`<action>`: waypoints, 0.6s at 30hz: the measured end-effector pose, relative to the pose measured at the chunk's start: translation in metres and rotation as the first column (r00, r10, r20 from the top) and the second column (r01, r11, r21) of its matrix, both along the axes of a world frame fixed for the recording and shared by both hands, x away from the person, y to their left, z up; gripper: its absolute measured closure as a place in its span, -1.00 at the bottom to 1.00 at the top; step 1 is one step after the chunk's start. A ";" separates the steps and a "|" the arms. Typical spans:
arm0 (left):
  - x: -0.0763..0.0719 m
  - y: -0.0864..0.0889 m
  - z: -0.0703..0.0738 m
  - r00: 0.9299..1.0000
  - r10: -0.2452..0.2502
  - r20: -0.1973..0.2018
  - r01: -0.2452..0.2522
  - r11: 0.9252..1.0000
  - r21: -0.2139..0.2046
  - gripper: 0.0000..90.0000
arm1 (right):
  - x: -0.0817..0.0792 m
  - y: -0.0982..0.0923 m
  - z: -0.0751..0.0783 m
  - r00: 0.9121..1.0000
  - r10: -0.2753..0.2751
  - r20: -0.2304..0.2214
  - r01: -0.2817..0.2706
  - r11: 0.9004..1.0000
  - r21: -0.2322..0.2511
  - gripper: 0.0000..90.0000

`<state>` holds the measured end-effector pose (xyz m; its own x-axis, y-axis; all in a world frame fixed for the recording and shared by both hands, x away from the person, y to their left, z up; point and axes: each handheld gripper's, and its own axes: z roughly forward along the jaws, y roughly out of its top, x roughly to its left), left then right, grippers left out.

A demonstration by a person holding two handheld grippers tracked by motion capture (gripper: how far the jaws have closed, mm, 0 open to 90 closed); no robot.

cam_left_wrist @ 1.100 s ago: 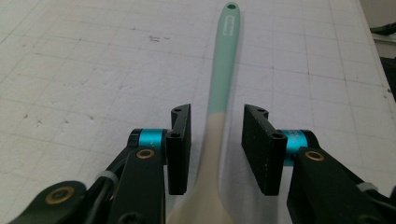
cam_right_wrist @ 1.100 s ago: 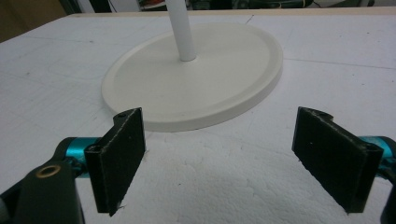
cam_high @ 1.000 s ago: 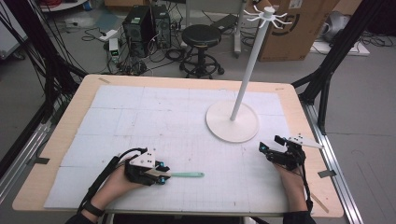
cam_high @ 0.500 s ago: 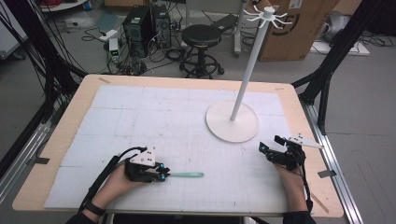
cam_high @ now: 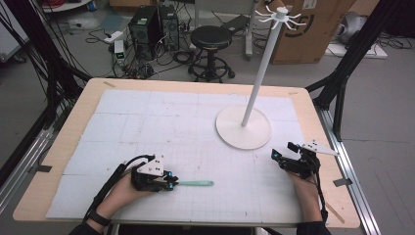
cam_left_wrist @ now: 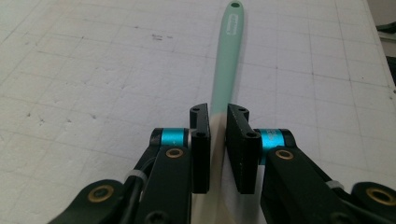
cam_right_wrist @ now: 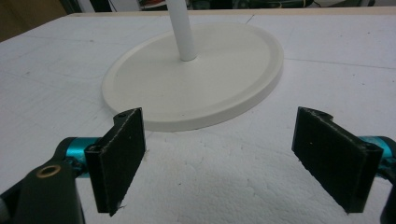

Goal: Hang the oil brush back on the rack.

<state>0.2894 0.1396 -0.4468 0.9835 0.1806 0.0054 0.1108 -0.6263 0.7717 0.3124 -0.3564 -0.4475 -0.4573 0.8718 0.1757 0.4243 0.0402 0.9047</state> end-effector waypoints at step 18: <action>0.006 0.007 0.017 0.997 0.082 -0.011 -0.082 0.989 -0.122 0.83 | 0.000 0.000 0.000 1.000 0.000 -0.002 0.000 1.000 0.006 -0.63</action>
